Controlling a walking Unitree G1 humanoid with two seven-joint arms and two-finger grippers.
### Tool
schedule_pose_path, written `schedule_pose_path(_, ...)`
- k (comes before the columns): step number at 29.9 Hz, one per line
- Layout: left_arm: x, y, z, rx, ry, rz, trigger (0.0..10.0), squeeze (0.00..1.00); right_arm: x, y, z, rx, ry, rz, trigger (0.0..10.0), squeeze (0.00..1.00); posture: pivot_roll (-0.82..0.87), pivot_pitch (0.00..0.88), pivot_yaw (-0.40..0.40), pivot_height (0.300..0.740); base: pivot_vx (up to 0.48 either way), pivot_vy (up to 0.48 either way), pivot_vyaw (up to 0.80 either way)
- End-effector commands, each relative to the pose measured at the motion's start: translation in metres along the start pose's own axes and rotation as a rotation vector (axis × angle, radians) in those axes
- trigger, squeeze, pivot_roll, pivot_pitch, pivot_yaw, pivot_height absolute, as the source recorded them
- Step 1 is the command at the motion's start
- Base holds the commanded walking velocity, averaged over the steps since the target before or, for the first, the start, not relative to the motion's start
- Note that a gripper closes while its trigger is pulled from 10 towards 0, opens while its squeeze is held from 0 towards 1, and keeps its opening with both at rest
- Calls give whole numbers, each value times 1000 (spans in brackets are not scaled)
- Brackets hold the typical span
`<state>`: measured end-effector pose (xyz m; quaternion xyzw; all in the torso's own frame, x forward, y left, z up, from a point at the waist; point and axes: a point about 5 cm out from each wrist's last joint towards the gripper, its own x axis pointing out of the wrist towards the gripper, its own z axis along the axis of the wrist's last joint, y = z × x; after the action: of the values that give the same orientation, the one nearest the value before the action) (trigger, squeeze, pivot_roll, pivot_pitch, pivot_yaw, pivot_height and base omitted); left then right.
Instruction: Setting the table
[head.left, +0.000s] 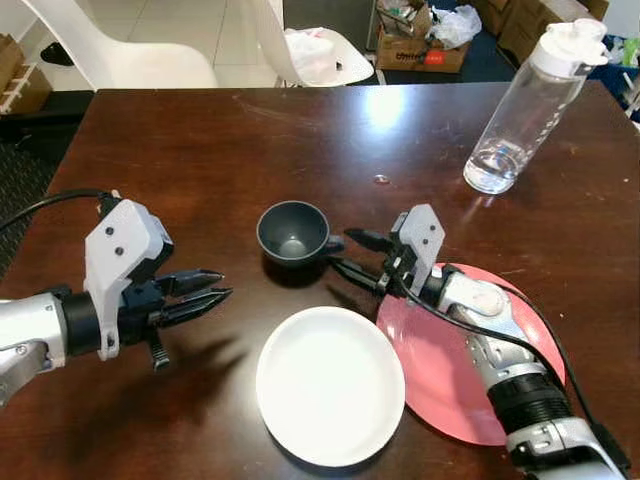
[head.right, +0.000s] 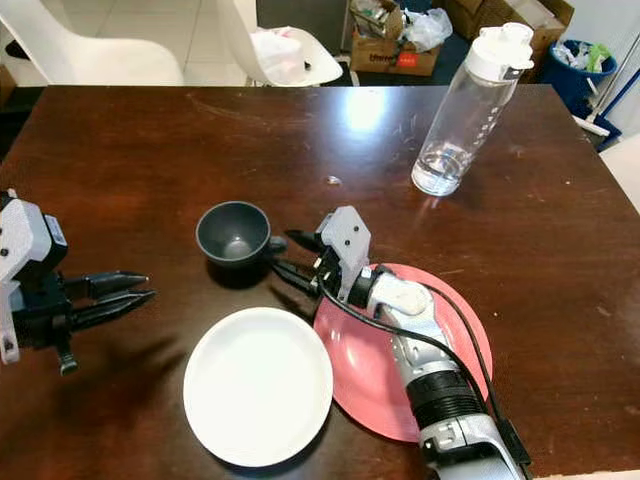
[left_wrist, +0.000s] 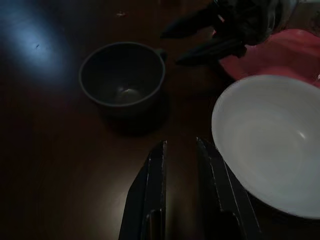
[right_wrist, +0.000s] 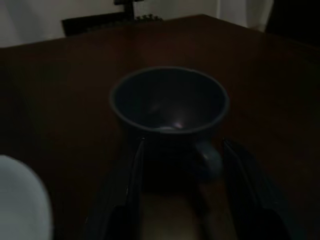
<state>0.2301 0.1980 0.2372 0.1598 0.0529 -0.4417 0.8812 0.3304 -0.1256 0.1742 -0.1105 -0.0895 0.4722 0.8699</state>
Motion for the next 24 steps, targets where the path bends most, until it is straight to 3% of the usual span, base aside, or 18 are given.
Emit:
schedule_pose_path(1, 2, -2, -4, -5, 10, -10, 10000, 0, -5, 4, -4, 26, 12, 14, 10000, 0, 93, 136, 86, 740, 0, 0, 0)
schedule_pose_path(6, 10, -4, -6, -22, -15, -11, 10000, 0, -17, 19, 2, 38, -3, 52, 10000, 0, 65, 118, 74, 740, 0, 0, 0)
schedule_pose_path(7, 16, -4, -8, -37, -38, -5, 10000, 0, -25, 31, 8, 54, -18, 63, 10000, 0, 41, 108, 66, 740, 0, 0, 0)
schedule_pose_path(11, 23, -5, -10, -52, -60, 2, 10000, 0, -31, 39, 13, 62, -30, 54, 10000, 0, 30, 104, 59, 740, 0, 0, 0)
schedule_pose_path(18, 42, -2, -15, -91, -130, 135, 10000, 0, -38, 32, 37, -31, -93, -234, 10000, 0, -16, 71, 35, 740, 0, 0, 0)
schedule_pose_path(19, 46, 0, -16, -105, -144, 186, 10000, 0, -38, 27, 39, -49, -107, -320, 10000, 0, -25, 64, 31, 740, 0, 0, 0)
schedule_pose_path(24, 50, 1, -19, -130, -150, 223, 10000, 0, -38, 23, 42, -49, -117, -404, 10000, 0, -38, 55, 31, 740, 0, 0, 0)
